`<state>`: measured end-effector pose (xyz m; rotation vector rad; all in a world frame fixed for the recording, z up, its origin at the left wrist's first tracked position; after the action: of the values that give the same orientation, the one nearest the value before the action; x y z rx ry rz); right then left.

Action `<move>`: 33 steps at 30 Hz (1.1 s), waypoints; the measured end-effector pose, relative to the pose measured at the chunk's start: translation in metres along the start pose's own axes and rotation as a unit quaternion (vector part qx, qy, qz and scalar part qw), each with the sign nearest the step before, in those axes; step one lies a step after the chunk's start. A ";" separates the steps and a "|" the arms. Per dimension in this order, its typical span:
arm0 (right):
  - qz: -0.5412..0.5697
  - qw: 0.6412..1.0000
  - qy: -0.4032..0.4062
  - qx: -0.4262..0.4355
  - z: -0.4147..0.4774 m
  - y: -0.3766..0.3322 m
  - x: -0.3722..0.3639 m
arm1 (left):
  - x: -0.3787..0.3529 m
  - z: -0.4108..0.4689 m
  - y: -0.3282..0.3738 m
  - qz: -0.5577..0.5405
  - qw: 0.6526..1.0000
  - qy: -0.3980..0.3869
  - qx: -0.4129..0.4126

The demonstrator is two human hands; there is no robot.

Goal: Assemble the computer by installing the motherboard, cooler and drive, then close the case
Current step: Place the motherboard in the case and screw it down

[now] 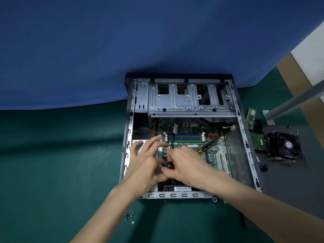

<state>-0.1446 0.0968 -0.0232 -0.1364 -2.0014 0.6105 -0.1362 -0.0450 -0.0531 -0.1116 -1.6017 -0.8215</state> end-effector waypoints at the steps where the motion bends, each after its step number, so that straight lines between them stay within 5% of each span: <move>1: 0.007 1.000 0.001 0.002 -0.001 0.000 -0.002 | 0.001 0.000 0.002 -0.014 1.000 0.014 0.005; 33: -0.017 0.999 -0.006 -0.030 0.007 -0.005 0.006 | 0.007 0.000 0.007 0.001 0.998 0.013 0.068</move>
<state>-0.1524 0.0921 -0.0183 -0.1355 -2.0314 0.5302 -0.1339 -0.0421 -0.0437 -0.0045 -1.6271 -0.7065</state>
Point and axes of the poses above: each hand's wrist, its own z-axis towards the middle knuckle, its own x-axis out of the back of the hand, y = z × x, the point moved 2 cm from there along z, towards the middle knuckle, and after that the axes turned 4 degrees about -x, right-handed, at the moved point
